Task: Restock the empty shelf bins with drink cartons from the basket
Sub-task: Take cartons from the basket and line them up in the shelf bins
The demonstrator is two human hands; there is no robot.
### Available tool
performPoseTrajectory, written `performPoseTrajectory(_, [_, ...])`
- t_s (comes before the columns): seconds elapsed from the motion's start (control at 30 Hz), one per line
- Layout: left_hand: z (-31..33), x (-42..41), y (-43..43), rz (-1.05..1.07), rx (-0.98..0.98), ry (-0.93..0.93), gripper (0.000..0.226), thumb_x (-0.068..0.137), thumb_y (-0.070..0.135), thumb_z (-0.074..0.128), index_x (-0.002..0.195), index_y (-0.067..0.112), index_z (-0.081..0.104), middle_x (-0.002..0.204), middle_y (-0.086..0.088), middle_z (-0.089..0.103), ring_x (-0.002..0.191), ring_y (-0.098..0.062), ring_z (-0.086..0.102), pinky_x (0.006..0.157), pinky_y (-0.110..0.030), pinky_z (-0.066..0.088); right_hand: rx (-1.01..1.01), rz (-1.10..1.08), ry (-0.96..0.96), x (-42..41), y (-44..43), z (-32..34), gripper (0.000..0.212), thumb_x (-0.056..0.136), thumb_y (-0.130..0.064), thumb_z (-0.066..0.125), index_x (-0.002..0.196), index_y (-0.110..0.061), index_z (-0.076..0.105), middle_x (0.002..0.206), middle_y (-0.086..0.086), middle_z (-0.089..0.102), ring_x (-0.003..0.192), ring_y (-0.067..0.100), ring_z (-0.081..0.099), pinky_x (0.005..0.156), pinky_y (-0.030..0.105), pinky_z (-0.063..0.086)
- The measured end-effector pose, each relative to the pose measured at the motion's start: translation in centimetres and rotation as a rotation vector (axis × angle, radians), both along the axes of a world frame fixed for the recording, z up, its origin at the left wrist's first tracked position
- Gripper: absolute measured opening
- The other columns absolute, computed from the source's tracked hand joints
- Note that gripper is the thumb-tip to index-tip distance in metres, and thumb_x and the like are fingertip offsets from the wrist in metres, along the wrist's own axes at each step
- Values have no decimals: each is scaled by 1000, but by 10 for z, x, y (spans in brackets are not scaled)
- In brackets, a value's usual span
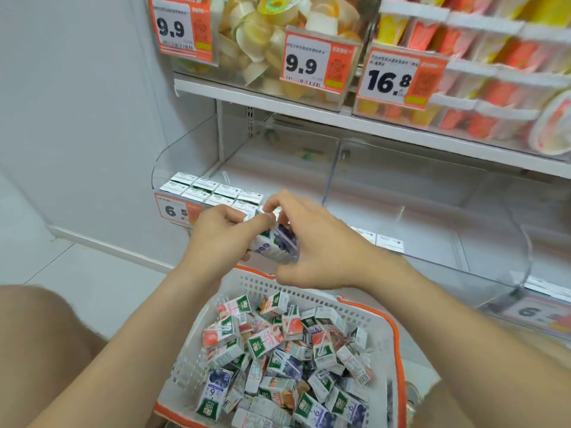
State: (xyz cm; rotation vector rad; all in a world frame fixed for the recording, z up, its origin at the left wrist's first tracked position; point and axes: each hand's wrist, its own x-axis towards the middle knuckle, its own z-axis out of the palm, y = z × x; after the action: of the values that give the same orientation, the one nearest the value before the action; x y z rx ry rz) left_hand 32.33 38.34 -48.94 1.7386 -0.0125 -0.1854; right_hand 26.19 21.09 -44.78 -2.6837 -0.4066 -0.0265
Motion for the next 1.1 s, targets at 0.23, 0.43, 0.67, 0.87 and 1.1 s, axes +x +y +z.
performPoseTrajectory(0.23, [13, -27, -51, -219, -170, 130, 38, 94, 43, 73, 101, 7, 64, 92, -19, 74, 72, -25, 72, 63, -34, 58, 94, -185, -98, -36, -48, -6, 63, 77, -31, 84, 127, -30, 45, 99, -8, 68, 89, 18, 62, 76, 40, 53])
performPoseTrajectory(0.43, [34, -54, -101, -498, -180, 44, 46, 109, 41, 46, 112, 4, 74, 102, -19, 78, 98, -35, 76, 90, -43, 61, 596, -373, 124, -59, -100, 12, 25, 87, -11, 66, 108, -20, 58, 80, 4, 79, 65, 24, 73, 60, 39, 60])
performPoseTrajectory(0.67, [46, -78, -180, -428, -138, -51, 54, 89, 52, 76, 101, 0, 67, 92, -19, 78, 81, -37, 78, 82, -59, 63, 348, -381, -10, -99, -164, 22, 34, 86, -44, 77, 113, -32, 58, 89, -7, 76, 72, 8, 71, 69, 38, 60])
performPoseTrajectory(0.87, [47, -110, -268, -383, -155, -186, 43, 103, 54, 49, 94, 15, 66, 89, -9, 77, 82, -29, 78, 74, -51, 65, 289, -594, -182, -147, -223, 31, 31, 93, -42, 73, 116, -29, 55, 97, -10, 73, 89, 8, 69, 76, 33, 56])
performPoseTrajectory(1.1, [43, -166, -341, -392, -47, -674, 12, 101, 14, 52, 97, 18, 62, 87, 8, 65, 83, -13, 61, 75, -28, 49, 294, -883, -461, -218, -303, 40, 31, 101, -28, 65, 126, -29, 47, 93, -14, 67, 91, 11, 67, 77, 29, 54])
